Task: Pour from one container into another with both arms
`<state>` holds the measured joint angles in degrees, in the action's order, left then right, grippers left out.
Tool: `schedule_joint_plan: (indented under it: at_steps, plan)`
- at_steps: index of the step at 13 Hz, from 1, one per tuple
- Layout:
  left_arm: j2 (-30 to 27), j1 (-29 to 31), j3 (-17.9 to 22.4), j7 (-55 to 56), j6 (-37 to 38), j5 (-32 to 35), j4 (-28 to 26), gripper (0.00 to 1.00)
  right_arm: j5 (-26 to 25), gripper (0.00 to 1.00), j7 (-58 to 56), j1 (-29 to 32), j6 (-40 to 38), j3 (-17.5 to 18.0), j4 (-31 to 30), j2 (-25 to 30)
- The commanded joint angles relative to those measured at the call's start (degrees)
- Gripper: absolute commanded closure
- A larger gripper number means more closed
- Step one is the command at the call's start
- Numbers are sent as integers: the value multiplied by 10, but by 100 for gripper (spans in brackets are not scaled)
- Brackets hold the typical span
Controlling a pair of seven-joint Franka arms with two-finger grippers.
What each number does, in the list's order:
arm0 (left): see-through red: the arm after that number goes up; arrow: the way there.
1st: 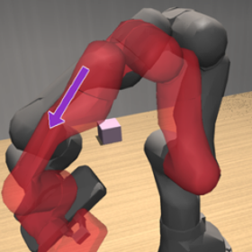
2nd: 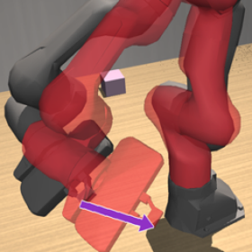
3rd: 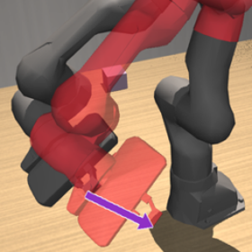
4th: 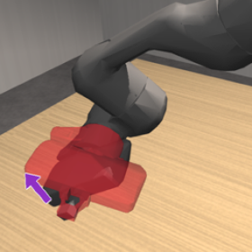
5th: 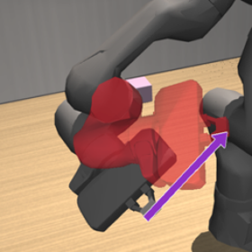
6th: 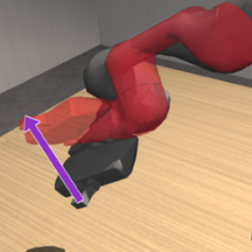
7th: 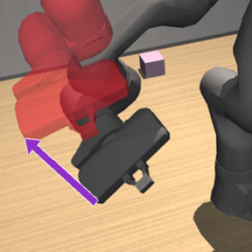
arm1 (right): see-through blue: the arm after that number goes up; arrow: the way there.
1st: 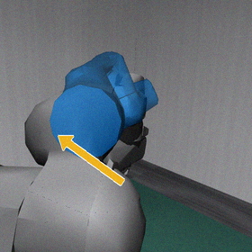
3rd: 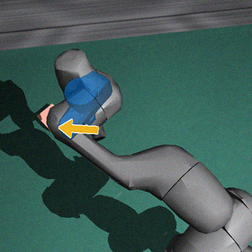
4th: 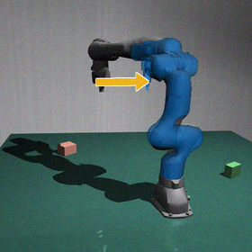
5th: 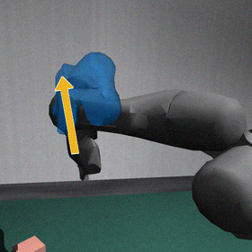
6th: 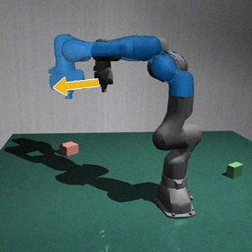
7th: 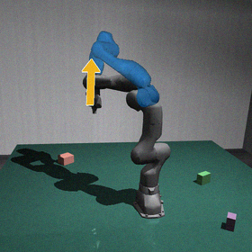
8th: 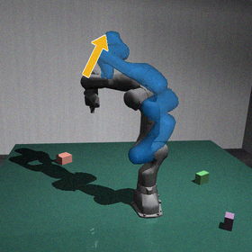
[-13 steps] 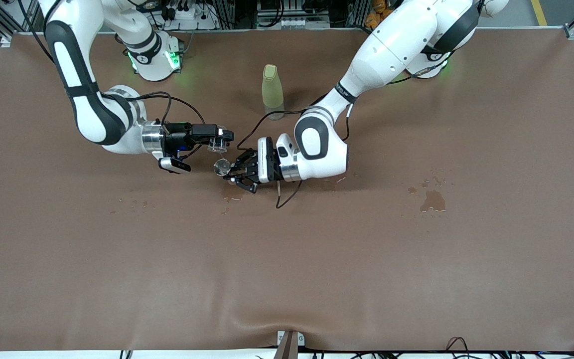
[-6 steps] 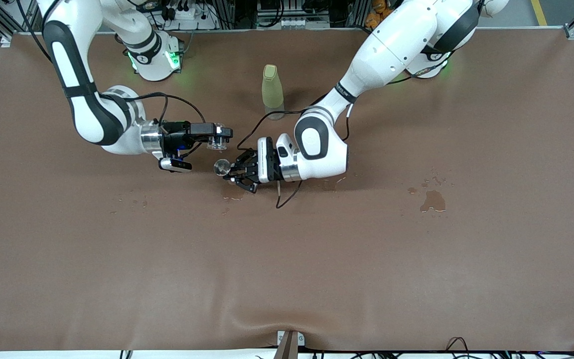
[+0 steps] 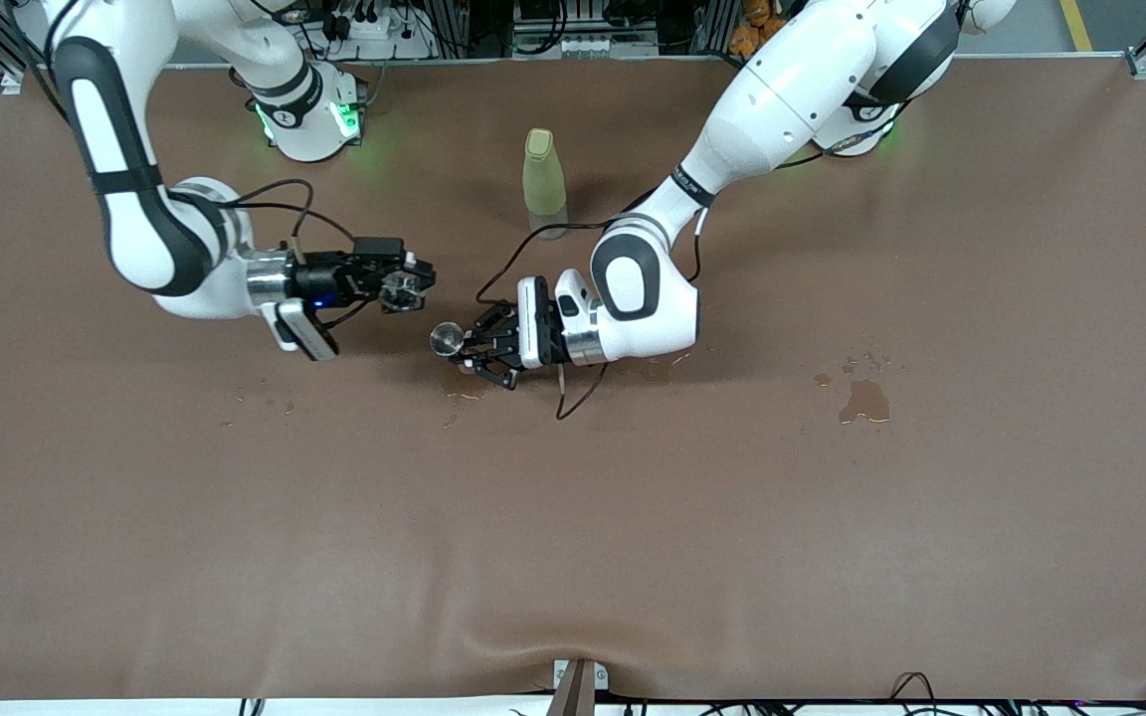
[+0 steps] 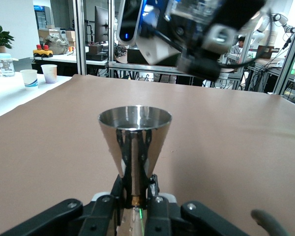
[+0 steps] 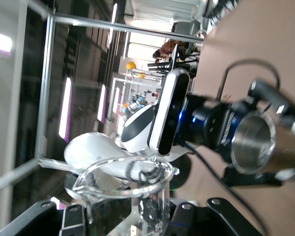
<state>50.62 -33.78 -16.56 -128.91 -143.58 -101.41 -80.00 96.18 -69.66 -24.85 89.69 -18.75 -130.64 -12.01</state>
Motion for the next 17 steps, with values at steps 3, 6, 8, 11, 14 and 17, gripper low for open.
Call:
schedule_joint_plan:
  at_steps: [3,6,8,11,14,17]
  plan:
    - [-82,34,2,-26,-3,-8,-92,100,-101,100,-241,27,-2,-54,67,13]
    - [-135,69,2,-42,20,-5,-160,100,-148,100,-418,73,-3,-60,81,10]
    - [-170,99,1,-49,51,9,-211,100,-160,100,-518,104,-4,-60,85,1]
    - [-216,162,2,-49,116,74,-269,100,-196,100,-648,160,-31,-59,131,-33]
    - [-221,266,1,-51,237,186,-283,100,-234,100,-740,232,-104,-59,205,-109]
    - [-220,350,2,-56,323,260,-283,100,-249,100,-815,272,-145,-56,255,-190]
